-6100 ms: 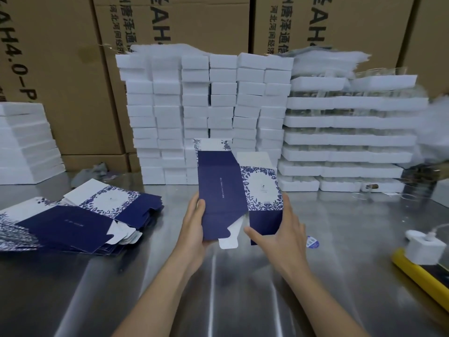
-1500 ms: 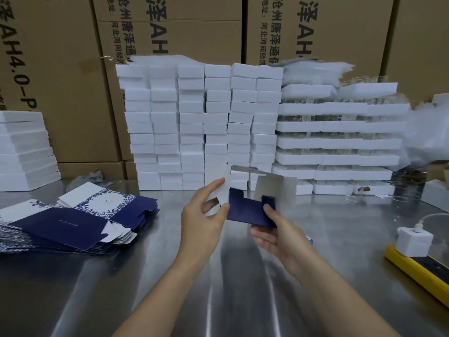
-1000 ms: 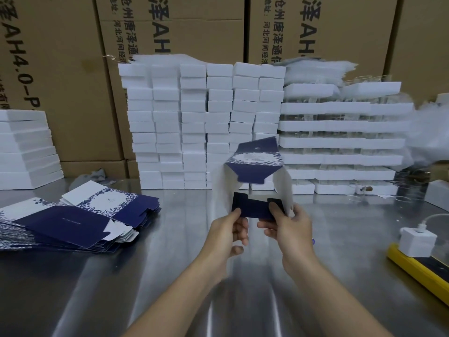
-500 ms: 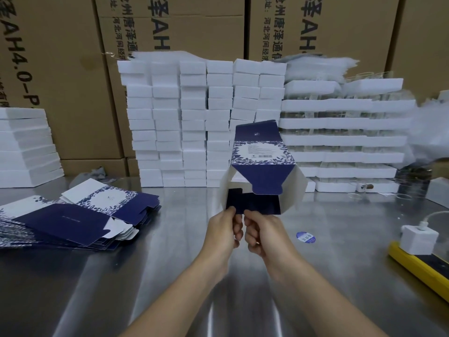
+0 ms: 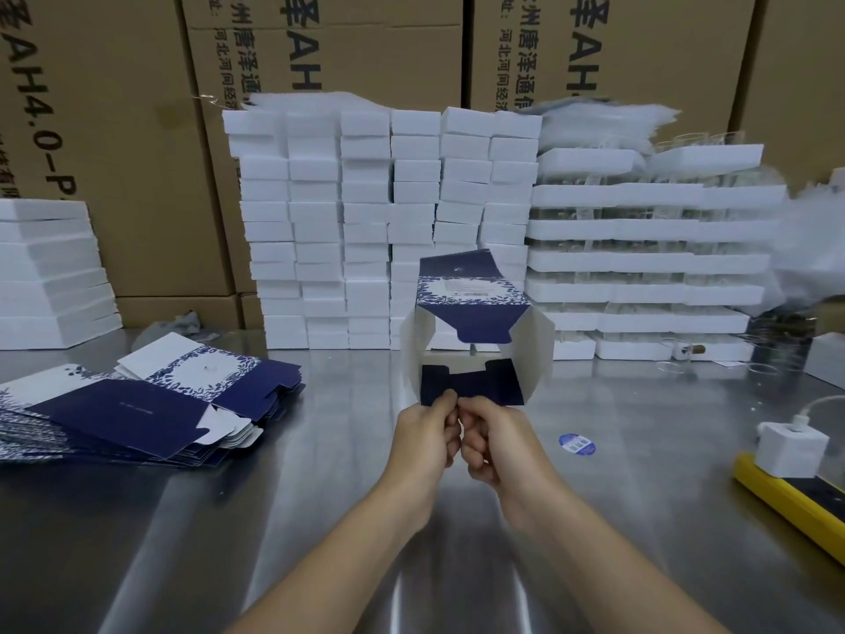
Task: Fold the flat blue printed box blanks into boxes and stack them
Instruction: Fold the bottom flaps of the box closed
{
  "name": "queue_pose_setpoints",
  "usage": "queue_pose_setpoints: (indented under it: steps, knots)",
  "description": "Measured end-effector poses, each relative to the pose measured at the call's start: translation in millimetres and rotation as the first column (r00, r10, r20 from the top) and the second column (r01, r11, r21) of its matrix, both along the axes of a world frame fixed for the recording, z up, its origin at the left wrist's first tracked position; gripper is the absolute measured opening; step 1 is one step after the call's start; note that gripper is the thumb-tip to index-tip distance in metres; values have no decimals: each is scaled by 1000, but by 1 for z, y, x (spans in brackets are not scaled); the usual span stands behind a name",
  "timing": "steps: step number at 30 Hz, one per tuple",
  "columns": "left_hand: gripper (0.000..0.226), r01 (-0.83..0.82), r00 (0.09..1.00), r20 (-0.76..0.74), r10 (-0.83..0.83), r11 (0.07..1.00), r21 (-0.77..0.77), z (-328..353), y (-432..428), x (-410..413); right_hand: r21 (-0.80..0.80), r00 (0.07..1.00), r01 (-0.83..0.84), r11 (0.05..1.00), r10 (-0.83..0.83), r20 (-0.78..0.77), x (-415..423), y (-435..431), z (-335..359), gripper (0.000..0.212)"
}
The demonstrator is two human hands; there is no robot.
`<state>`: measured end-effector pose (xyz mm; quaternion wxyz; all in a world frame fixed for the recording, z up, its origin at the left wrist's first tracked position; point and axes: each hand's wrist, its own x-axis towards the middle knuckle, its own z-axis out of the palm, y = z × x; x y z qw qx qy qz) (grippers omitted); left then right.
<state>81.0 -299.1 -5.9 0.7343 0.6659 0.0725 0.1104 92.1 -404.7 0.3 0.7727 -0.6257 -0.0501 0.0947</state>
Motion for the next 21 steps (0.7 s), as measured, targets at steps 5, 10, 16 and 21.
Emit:
queue_pose_setpoints:
  steps: [5,10,16,21]
  knots:
    - [39,-19,999,-28,19,1000,12,2,0,-1,14,996,94,996,-93,-14,7,-3,-3,37]
    - [42,36,998,-44,-38,999,-29,0,2,0,-9,998,61,998,-61,-14,8,-3,-5,37]
    - [42,10,999,-34,-10,1000,5,-3,3,2,-2,991,132,991,-132,-35,8,-6,-4,40]
    - [46,14,999,-41,-16,998,-63,3,6,0,38,1000,2,999,-1,-27,10,-6,-3,42]
